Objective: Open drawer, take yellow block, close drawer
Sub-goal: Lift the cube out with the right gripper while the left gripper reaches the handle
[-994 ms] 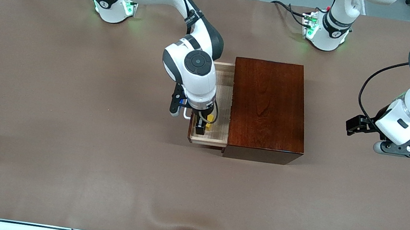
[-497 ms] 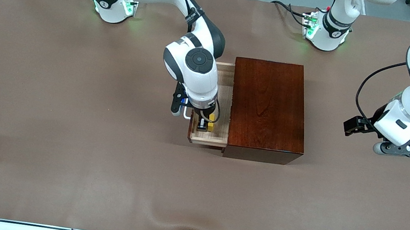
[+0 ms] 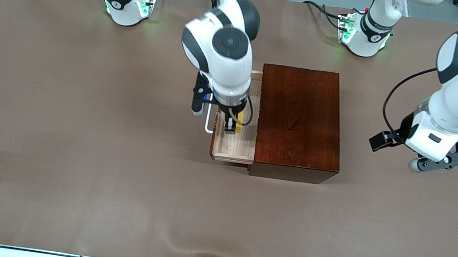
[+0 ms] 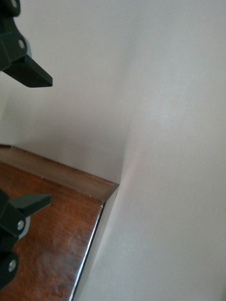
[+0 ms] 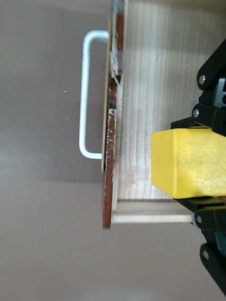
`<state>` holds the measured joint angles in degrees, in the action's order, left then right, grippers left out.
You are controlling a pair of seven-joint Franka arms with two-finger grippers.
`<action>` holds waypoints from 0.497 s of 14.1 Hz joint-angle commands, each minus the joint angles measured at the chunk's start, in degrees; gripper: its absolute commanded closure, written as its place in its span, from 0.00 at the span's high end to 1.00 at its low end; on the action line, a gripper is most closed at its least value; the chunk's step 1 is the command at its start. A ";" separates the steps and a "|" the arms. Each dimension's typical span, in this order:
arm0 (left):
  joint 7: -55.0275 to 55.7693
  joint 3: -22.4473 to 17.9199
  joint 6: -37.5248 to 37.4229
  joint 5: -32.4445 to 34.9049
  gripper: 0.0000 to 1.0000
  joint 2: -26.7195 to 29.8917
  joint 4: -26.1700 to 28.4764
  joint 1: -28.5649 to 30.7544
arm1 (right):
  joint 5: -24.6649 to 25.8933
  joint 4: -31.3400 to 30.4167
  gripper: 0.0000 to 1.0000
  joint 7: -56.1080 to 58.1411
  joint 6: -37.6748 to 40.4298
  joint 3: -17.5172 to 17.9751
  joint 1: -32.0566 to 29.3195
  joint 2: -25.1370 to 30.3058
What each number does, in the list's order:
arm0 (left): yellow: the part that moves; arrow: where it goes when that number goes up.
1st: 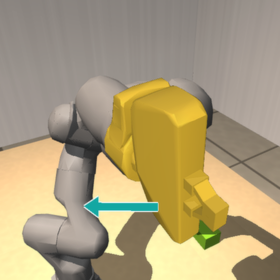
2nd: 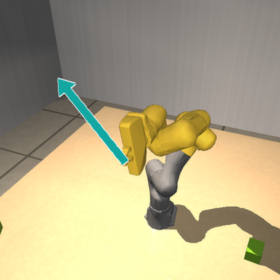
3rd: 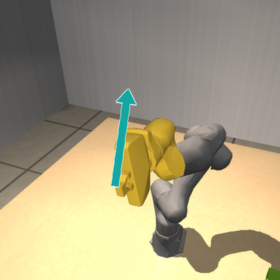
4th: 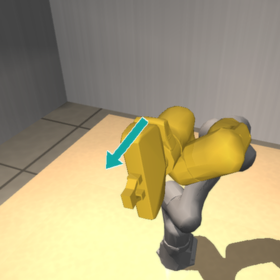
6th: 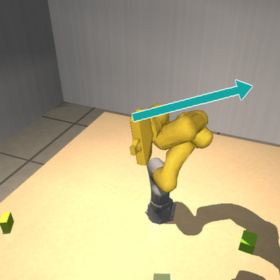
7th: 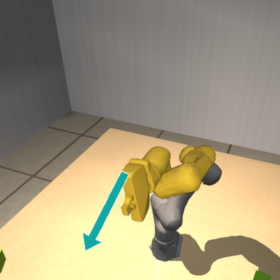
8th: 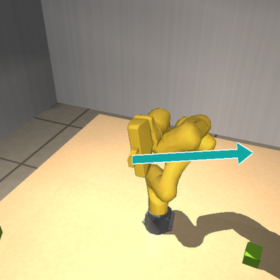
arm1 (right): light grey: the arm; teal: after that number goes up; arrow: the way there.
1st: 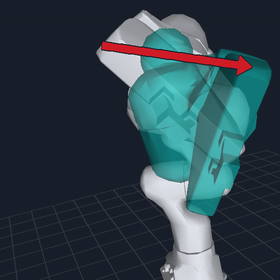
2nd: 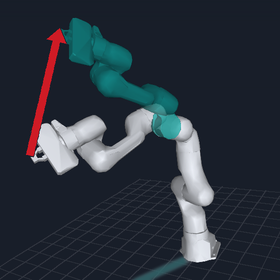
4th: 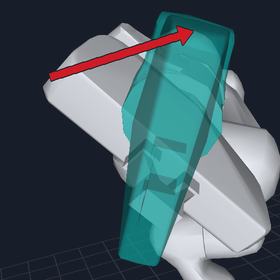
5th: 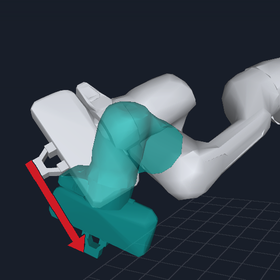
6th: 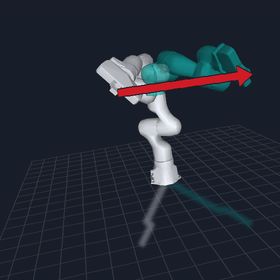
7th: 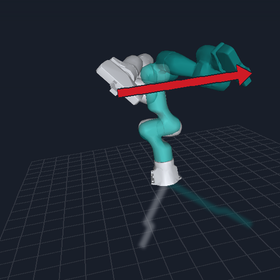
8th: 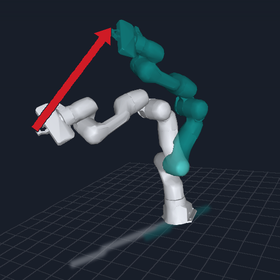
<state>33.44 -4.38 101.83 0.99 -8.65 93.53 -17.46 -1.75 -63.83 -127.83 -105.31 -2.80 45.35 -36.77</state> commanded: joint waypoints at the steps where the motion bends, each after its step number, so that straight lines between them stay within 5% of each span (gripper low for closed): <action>1: 9.07 2.09 -0.93 0.24 1.00 0.22 -0.19 -0.21 | -0.54 -1.12 0.00 14.12 7.11 0.08 -2.63 6.42; 4: 20.31 5.08 -0.84 0.24 1.00 -0.13 -0.28 -0.56 | -0.54 -1.74 0.00 33.29 15.73 -0.10 -7.98 10.04; 7: 31.29 9.11 -0.84 0.16 1.00 -3.90 -4.31 -0.82 | -0.45 -10.23 0.00 54.45 16.72 -0.18 -16.58 17.23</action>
<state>58.06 2.45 101.68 0.98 -9.43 93.07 -18.07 -1.72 -65.78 -85.31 -87.88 -3.90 34.17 -25.83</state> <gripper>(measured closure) 0.000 0.445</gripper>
